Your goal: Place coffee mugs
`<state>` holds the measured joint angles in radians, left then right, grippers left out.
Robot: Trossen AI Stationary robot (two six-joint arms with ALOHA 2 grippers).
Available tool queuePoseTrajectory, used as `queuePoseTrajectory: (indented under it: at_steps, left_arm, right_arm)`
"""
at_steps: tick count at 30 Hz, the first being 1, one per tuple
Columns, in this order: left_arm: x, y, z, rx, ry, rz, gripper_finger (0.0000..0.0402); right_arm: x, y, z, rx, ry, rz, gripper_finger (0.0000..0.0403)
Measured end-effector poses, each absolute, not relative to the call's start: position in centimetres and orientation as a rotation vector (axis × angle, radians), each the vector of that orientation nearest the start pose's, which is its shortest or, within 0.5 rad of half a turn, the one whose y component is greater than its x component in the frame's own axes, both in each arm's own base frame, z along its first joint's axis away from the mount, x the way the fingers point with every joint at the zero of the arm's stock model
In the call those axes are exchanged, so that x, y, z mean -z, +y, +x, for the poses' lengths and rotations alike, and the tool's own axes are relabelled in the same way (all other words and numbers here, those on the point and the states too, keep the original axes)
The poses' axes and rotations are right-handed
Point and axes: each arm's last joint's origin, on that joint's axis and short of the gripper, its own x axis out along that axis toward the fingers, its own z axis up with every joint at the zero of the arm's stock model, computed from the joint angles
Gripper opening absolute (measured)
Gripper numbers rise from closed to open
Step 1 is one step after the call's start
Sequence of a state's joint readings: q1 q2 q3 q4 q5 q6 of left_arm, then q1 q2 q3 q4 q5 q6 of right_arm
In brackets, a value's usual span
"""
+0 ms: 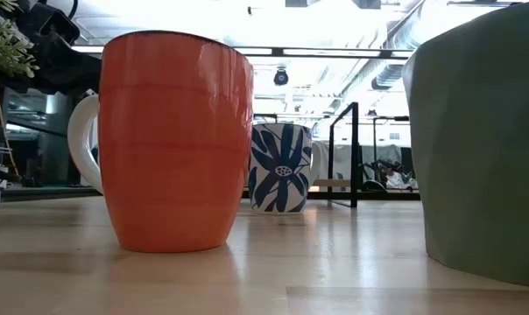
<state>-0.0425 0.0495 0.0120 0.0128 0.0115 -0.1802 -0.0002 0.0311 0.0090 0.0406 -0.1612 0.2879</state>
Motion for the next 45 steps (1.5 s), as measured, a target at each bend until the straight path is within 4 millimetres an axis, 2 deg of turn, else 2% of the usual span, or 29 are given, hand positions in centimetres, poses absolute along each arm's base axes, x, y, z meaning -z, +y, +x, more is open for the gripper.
queuePoseTrajectory:
  at_steps: [23, 29, 39, 45]
  left_arm:
    - [-16.49, -0.46, 10.00, 0.052, 0.030, -0.178, 0.0003]
    - [-16.50, -0.45, 10.00, 0.052, 0.026, -0.066, 0.0003]
    - [-16.51, -0.45, 10.00, 0.052, 0.026, -0.086, 0.0003]
    - [-16.84, -0.45, 10.00, 0.054, -0.006, -0.180, 0.0003]
  right_arm:
    - [-16.80, 0.47, 9.87, -0.167, 0.006, 0.286, 0.0000]
    - [-16.80, 0.47, 9.87, -0.166, 0.006, 0.286, 0.0000]
    - [-16.79, 0.47, 9.87, -0.166, 0.006, 0.286, 0.0000]
    - [-16.80, 0.47, 9.87, -0.166, 0.006, 0.287, 0.0000]
